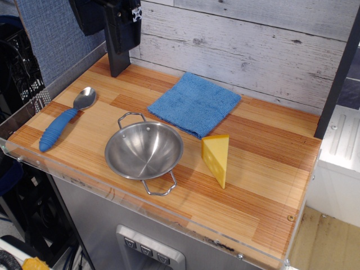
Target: Place the blue towel behind the cheese wedge
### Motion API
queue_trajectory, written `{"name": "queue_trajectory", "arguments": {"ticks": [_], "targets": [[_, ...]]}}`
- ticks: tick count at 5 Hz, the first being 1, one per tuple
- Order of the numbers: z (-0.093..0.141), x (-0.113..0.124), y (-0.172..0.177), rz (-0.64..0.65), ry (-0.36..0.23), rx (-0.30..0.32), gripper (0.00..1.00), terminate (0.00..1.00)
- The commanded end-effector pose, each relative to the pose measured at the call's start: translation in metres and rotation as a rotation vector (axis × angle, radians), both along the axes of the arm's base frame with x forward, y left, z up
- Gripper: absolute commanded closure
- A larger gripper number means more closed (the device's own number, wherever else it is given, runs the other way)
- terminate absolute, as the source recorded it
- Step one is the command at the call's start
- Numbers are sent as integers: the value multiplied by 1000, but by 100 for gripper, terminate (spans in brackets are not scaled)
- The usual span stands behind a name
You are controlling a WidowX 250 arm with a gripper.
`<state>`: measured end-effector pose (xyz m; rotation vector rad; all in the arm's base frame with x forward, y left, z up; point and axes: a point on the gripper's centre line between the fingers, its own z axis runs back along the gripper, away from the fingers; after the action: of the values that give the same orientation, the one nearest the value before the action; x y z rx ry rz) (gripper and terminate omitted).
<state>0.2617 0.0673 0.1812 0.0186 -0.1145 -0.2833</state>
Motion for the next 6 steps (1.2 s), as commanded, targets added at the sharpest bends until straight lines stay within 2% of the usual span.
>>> {"name": "queue_trajectory", "arguments": {"ticks": [1, 3, 4, 5, 6], "targets": [[0, 0, 0, 0, 0, 0, 0, 0], [-9, 57, -23, 62, 13, 3, 0, 0], [-17, 82, -30, 105, -9, 4, 0, 0], [-34, 108, -35, 168, -82, 51, 0, 0], [-50, 116, -31, 199, -130, 77, 0, 0]]}}
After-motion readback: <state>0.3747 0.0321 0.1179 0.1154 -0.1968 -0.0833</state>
